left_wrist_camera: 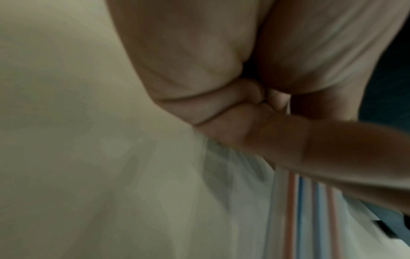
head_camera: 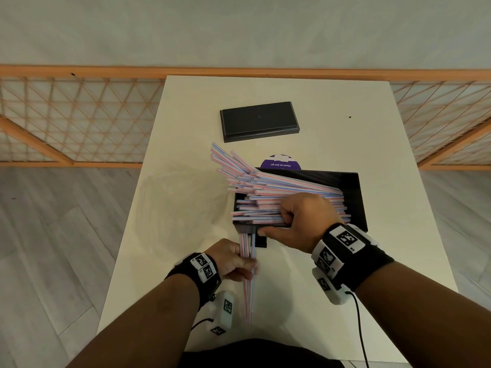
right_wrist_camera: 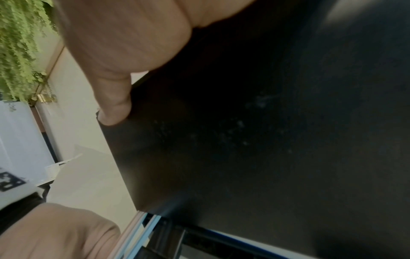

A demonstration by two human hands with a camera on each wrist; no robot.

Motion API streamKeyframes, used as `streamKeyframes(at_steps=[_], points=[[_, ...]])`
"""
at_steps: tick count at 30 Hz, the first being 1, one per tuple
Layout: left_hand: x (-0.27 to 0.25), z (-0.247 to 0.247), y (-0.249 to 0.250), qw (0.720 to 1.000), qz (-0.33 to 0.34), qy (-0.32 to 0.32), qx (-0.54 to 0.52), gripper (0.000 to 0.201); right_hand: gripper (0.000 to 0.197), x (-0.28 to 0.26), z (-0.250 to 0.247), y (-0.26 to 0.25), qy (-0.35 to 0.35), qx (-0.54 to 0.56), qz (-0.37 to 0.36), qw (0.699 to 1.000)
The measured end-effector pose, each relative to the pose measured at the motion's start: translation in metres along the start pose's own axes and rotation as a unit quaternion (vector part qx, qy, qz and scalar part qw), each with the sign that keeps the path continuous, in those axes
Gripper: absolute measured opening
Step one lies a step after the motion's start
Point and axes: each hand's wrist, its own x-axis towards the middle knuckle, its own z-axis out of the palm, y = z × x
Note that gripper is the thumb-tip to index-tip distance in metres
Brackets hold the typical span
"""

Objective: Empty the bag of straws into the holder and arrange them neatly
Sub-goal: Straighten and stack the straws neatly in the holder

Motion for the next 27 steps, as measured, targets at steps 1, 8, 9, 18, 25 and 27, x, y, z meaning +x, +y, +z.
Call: streamKeyframes(at_steps=[1, 8, 9, 18, 25, 27], points=[[0.000, 0.000, 0.000, 1.000, -0.006, -0.005, 0.000, 0.008, 0.061, 0.000, 0.000, 0.000, 0.001, -0.001, -0.001, 1.000], [0.000, 0.000, -0.003, 1.000, -0.019, -0.014, -0.008, 0.012, 0.061, -0.001, 0.001, 0.000, 0.008, -0.002, -0.002, 1.000], [0.000, 0.000, -0.002, 1.000, -0.017, -0.007, -0.011, 0.011, 0.061, -0.001, 0.001, 0.000, 0.007, -0.003, 0.000, 1.000], [0.003, 0.003, 0.009, 0.997, -0.001, 0.023, -0.073, 0.008, 0.061, 0.000, 0.004, 0.002, 0.010, -0.006, -0.001, 1.000], [0.002, 0.005, -0.005, 0.999, -0.020, -0.003, -0.039, 0.021, 0.061, 0.000, 0.001, -0.001, -0.002, -0.013, 0.006, 1.000], [0.001, 0.007, -0.010, 0.999, -0.026, -0.007, -0.040, 0.021, 0.061, -0.001, 0.000, -0.002, 0.001, -0.014, 0.003, 1.000]])
